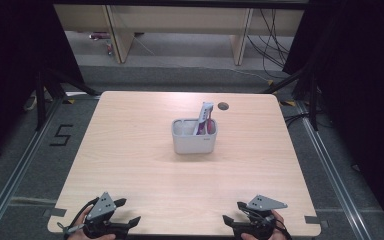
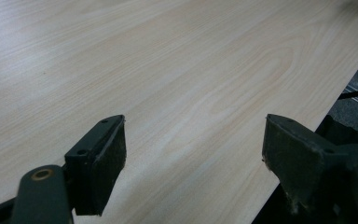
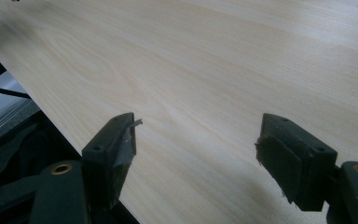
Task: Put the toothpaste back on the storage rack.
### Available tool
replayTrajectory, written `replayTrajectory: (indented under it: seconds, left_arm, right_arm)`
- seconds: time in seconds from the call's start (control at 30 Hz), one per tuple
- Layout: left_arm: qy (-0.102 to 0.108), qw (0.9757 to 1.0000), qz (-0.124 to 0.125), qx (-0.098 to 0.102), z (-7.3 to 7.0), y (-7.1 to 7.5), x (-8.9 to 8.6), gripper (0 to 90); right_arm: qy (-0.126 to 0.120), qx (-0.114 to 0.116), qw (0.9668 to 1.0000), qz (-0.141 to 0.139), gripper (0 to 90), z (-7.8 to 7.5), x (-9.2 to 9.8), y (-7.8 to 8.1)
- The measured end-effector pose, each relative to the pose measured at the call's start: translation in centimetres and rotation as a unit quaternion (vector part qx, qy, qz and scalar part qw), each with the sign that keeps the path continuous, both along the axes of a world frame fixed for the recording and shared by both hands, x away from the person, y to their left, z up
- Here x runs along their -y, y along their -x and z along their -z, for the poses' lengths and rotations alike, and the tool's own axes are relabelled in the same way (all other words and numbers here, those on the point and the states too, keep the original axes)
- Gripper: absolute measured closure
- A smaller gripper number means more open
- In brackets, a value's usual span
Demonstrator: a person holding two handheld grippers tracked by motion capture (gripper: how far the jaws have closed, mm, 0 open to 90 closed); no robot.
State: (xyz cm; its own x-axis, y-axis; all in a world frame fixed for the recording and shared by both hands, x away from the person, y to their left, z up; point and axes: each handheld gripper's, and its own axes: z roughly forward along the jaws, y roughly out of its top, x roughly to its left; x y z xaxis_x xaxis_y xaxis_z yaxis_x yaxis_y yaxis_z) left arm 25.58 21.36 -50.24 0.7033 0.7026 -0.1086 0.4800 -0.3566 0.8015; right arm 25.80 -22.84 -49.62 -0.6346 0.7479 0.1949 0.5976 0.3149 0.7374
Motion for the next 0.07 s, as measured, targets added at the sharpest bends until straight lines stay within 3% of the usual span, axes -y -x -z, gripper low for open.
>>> replayTrajectory:
  seconds: [0.07]
  left_arm:
    - [0.003, 1.0000, -0.003, 0.000, 0.00, 0.02, 0.04, 21.6]
  right_arm:
    - [-0.004, 0.002, 1.0000, -0.004, 28.4, -0.03, 0.06, 0.02]
